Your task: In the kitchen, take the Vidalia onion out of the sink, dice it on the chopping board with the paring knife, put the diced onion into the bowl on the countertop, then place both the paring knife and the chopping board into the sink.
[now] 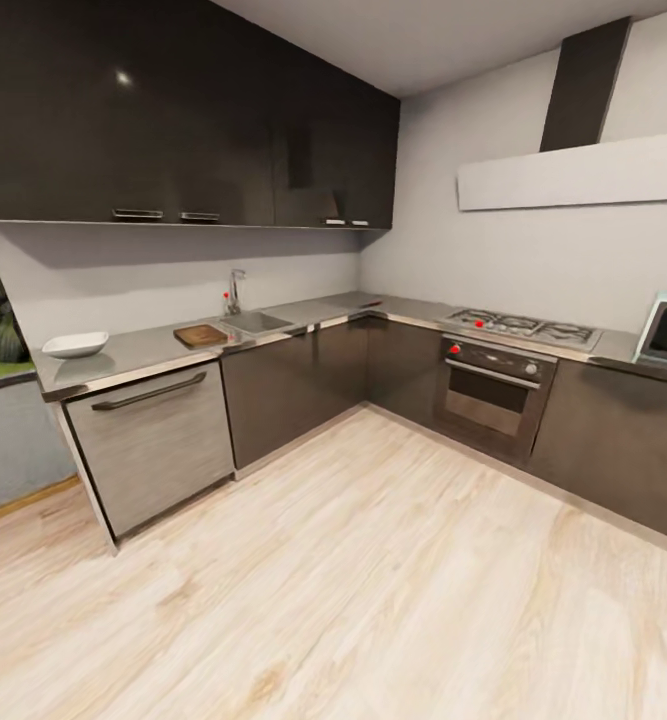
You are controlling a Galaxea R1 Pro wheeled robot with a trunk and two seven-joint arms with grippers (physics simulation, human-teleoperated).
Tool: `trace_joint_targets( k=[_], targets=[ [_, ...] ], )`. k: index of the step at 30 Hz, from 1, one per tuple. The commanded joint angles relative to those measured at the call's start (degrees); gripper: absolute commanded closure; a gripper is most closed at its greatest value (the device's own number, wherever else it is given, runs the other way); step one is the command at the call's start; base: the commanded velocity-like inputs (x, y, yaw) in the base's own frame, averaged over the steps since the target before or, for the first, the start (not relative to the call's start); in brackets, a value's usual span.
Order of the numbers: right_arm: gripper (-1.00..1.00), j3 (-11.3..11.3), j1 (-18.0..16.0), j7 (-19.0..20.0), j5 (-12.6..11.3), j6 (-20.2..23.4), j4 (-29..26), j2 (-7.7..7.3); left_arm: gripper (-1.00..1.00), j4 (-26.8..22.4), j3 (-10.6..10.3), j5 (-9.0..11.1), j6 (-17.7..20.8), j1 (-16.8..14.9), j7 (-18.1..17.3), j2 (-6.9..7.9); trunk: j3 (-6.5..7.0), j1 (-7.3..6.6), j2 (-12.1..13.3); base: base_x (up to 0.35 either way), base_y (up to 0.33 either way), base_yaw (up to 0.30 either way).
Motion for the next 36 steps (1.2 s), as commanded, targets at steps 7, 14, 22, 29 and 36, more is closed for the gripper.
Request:
trace_joint_targets(
  k=[7, 14, 22, 29, 36],
  targets=[
    [-1.00, -0.10, -0.02, -0.01, -0.05, -0.24, 0.02, 0.03, -1.00, -0.04, -0.04, 0.01, -0.11, 0.00, -0.02, 0.00, -0.05, 0.04, -0.02, 0.345, 0.000, 0.000],
    [-1.00, -0.09, -0.02, -0.01, -0.05, -0.24, 0.02, 0.03, -1.00, -0.04, -0.09, 0.01, -0.13, 0.00, -0.02, 0.01, -0.05, 0.04, -0.02, 0.345, -0.006, 0.039],
    [-1.00, -0.09, -0.02, -0.01, -0.05, -0.24, 0.02, 0.03, -1.00, -0.04, -0.10, 0.01, -0.14, 0.00, -0.02, -0.01, -0.05, 0.04, -0.02, 0.337, -0.079, 0.102],
    [-1.00, -0.09, -0.02, -0.01, -0.05, -0.24, 0.02, 0.03, -1.00, -0.02, -0.10, 0.01, -0.14, 0.00, -0.02, -0.01, -0.05, 0.04, -0.02, 0.316, -0.113, 0.113],
    [-1.00, -0.09, -0.02, -0.01, -0.05, -0.24, 0.02, 0.03, -1.00, -0.03, -0.10, -0.01, -0.14, 0.00, -0.02, -0.01, -0.05, 0.04, -0.02, 0.289, -0.126, 0.126]
  ],
)
